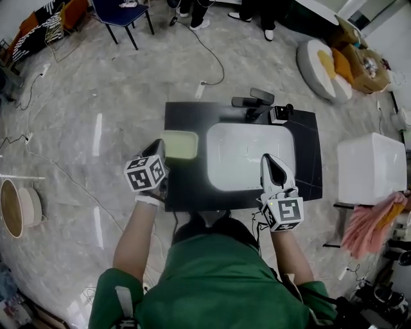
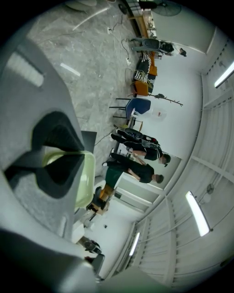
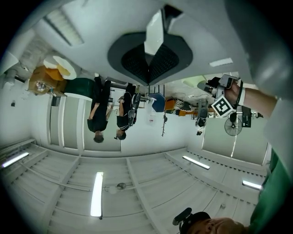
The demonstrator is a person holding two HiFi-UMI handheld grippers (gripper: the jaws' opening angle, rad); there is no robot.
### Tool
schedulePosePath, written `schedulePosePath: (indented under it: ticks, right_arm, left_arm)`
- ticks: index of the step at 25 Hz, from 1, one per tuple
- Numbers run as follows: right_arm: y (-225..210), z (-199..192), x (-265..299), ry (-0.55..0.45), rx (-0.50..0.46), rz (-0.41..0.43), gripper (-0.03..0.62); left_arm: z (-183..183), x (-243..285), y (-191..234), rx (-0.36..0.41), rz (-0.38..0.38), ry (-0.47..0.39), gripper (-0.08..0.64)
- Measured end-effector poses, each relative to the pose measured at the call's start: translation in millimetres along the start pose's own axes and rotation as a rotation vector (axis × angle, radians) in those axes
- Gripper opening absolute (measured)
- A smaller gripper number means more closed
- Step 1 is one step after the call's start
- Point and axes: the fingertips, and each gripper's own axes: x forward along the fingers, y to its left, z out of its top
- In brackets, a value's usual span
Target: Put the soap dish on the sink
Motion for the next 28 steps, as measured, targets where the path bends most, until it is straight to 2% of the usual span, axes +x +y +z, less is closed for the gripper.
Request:
schedulePosePath:
  ticks: [14,23,28]
  right_arm:
    - [-59,-35,33,0.071,0.025,0.024,-0.002]
    - [-95,-60,43,0.119,0.058,0.005,-0.002]
    - [-107,-68,45,0.143,0.064,-0.008,-0.002]
  left_arm:
    - [-8,117,19,-0.008,0.101,0.088,0.02]
    - [-18,177,34,0.017,0.174,0.156,0.02]
    - [-16,197,39,-0.005,0.192,0.174,0.02]
